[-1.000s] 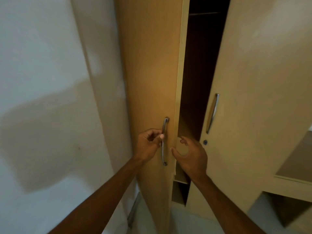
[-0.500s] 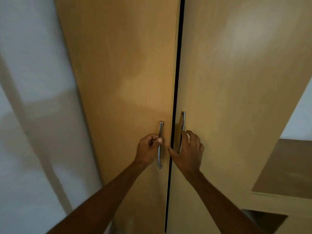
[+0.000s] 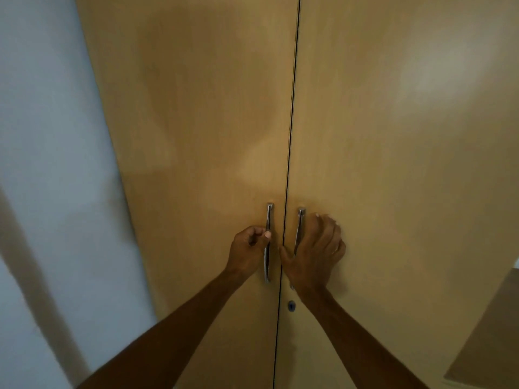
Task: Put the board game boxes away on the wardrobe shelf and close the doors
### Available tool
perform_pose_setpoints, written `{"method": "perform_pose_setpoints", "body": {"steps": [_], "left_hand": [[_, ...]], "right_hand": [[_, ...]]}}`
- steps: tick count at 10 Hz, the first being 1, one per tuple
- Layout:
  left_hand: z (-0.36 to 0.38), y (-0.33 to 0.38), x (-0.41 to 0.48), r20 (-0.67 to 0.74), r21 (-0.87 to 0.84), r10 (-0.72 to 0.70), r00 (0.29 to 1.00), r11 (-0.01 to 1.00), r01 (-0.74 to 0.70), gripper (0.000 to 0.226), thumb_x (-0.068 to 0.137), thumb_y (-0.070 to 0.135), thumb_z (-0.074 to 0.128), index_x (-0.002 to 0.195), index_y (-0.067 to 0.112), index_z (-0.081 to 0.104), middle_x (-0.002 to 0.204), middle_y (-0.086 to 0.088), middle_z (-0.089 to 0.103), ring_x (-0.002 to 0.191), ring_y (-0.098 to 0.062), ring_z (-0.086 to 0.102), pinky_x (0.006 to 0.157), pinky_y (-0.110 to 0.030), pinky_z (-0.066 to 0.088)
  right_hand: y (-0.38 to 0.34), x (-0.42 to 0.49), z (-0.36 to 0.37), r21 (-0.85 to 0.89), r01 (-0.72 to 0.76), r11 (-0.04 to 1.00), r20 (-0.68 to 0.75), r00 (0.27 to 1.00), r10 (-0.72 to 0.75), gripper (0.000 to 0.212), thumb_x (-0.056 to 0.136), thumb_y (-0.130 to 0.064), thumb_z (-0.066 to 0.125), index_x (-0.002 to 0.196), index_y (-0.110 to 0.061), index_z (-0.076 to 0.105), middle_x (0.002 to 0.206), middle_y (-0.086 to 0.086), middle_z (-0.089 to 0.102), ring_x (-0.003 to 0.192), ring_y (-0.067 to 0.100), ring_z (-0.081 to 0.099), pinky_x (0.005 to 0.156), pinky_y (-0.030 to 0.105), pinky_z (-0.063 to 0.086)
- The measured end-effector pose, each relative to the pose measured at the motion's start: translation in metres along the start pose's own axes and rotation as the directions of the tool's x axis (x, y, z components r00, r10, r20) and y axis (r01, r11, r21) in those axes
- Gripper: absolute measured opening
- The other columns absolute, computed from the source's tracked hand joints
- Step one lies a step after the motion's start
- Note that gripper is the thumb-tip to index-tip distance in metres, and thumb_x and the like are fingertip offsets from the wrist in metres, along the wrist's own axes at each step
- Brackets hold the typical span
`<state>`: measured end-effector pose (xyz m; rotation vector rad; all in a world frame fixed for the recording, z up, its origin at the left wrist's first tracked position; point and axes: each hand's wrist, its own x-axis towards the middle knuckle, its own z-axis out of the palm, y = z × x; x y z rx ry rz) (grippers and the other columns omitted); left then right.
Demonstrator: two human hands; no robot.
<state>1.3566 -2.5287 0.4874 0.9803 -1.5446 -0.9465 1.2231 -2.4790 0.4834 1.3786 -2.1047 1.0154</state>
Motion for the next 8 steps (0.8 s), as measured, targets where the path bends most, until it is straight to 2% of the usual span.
{"method": "perform_pose_setpoints", "body": {"steps": [2, 3, 4, 5, 6, 7, 8], "left_hand": [[-0.002, 0.001, -0.002, -0.002, 0.043, -0.025, 1.0, 0.999, 0.025, 0.018, 0.09, 0.014, 0.065, 0.107, 0.01, 0.069, 0.098, -0.008, 0.072, 0.094, -0.02, 0.068, 0.082, -0.03, 0.056], [-0.01, 0.002, -0.016, 0.003, 0.149, 0.013, 1.0, 0.989, -0.013, 0.018, 0.091, 0.014, 0.064, 0.108, 0.013, 0.07, 0.1, 0.001, 0.073, 0.094, -0.011, 0.067, 0.08, -0.016, 0.051], [-0.023, 0.001, -0.037, -0.065, 0.289, 0.054, 0.996, 0.957, -0.033, 0.017, 0.091, 0.018, 0.064, 0.108, 0.016, 0.069, 0.101, 0.006, 0.071, 0.094, -0.008, 0.065, 0.077, -0.014, 0.047], [-0.042, 0.005, -0.072, -0.152, 0.424, 0.079, 0.985, 0.906, -0.007, 0.026, 0.092, 0.027, 0.062, 0.117, 0.02, 0.066, 0.111, 0.009, 0.068, 0.102, -0.007, 0.062, 0.079, -0.017, 0.045], [-0.061, 0.018, -0.122, -0.216, 0.582, 0.135, 0.967, 0.813, 0.017, 0.035, 0.092, 0.034, 0.061, 0.125, 0.023, 0.061, 0.124, 0.007, 0.064, 0.114, -0.01, 0.057, 0.093, -0.029, 0.048], [-0.075, 0.04, -0.177, -0.237, 0.737, 0.207, 0.949, 0.675, 0.037, 0.046, 0.09, 0.047, 0.056, 0.129, 0.023, 0.057, 0.133, 0.003, 0.061, 0.121, -0.016, 0.056, 0.101, -0.034, 0.045], [-0.083, 0.063, -0.238, -0.316, 0.822, 0.195, 0.928, 0.545, 0.166, 0.067, 0.085, 0.066, 0.042, 0.137, 0.025, 0.049, 0.148, 0.002, 0.047, 0.139, -0.021, 0.04, 0.113, -0.044, 0.035]], "right_hand": [[0.007, -0.002, 0.004, -0.005, 0.048, 0.999, 0.002, 0.999, -0.048, 0.097, 0.075, -0.067, 0.055, 0.148, -0.008, 0.029, 0.151, 0.019, 0.027, 0.141, 0.038, 0.023, 0.108, 0.057, 0.025], [0.014, -0.007, -0.003, 0.03, 0.097, 0.995, 0.035, 0.995, -0.098, 0.1, 0.071, -0.061, 0.062, 0.149, -0.012, 0.026, 0.154, 0.017, 0.024, 0.144, 0.036, 0.017, 0.11, 0.055, 0.021], [0.022, -0.012, -0.011, 0.112, 0.115, 0.987, 0.103, 0.987, -0.126, 0.098, 0.068, -0.06, 0.066, 0.147, -0.016, 0.029, 0.155, 0.015, 0.022, 0.144, 0.035, 0.015, 0.109, 0.054, 0.024], [0.028, -0.026, -0.021, 0.225, 0.136, 0.965, 0.21, 0.96, -0.185, 0.097, 0.071, -0.062, 0.063, 0.149, -0.023, 0.021, 0.156, 0.013, 0.018, 0.145, 0.034, 0.014, 0.11, 0.056, 0.027], [0.033, -0.047, -0.037, 0.298, 0.219, 0.929, 0.316, 0.896, -0.313, 0.096, 0.075, -0.065, 0.059, 0.151, -0.029, 0.013, 0.158, 0.012, 0.015, 0.146, 0.032, 0.011, 0.109, 0.055, 0.024], [0.032, -0.072, -0.055, 0.394, 0.283, 0.874, 0.362, 0.826, -0.431, 0.097, 0.076, -0.07, 0.054, 0.151, -0.033, 0.005, 0.16, 0.007, 0.012, 0.147, 0.028, 0.008, 0.111, 0.055, 0.022], [0.03, -0.094, -0.078, 0.491, 0.356, 0.795, 0.372, 0.74, -0.56, 0.095, 0.077, -0.072, 0.05, 0.151, -0.036, 0.002, 0.162, 0.001, 0.009, 0.148, 0.025, 0.004, 0.114, 0.055, 0.018]]}}
